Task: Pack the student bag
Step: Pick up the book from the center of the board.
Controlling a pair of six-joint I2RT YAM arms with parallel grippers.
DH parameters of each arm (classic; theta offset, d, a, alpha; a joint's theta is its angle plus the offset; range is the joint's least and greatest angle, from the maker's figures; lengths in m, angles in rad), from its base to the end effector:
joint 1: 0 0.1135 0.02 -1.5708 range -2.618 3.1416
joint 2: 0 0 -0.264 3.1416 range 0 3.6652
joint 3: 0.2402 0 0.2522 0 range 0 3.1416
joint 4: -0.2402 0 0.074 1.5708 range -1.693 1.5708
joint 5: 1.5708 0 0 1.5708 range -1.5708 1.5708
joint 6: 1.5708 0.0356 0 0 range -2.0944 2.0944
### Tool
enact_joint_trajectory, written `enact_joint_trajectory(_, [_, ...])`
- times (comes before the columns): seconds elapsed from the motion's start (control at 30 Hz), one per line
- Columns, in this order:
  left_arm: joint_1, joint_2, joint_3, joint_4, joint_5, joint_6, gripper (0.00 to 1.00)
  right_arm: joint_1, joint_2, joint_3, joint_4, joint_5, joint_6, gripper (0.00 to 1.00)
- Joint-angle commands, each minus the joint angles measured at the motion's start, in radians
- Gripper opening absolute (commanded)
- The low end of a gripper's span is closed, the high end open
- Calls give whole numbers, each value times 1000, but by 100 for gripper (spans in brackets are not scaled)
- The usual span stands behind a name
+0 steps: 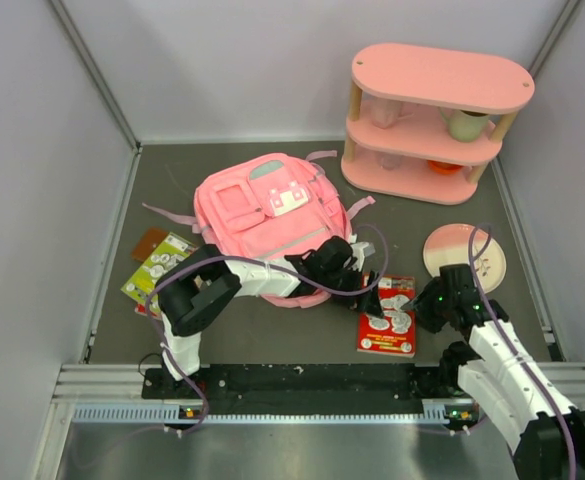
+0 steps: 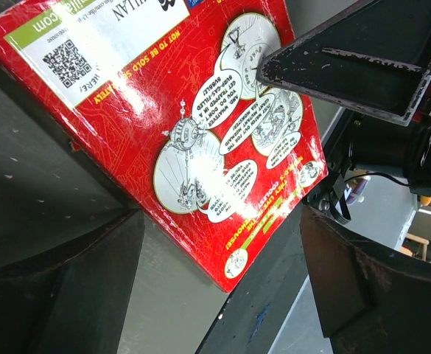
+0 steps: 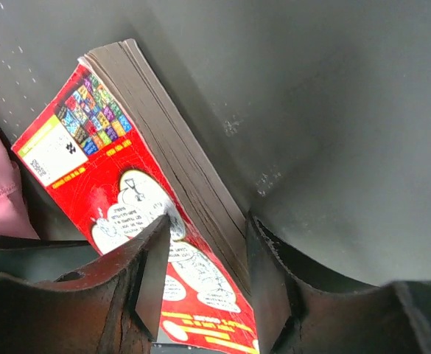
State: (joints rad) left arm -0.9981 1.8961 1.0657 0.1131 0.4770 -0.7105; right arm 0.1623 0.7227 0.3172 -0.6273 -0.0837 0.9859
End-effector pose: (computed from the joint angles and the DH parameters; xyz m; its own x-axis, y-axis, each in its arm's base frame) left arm 0.1995 -0.3396 0.1539 -0.8793 0.2945 -0.3744 0.4758 0.5048 -0.7203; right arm 0.1247 0.0234 0.1526 -0.6374 0.7376 -0.2231 0.5943 0.6548 0.4669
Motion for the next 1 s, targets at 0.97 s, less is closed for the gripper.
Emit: enact_joint_trajectory(0.97, [1,-12,106,26,-28,46,88,-7,-49,13,178,-287,-182,33])
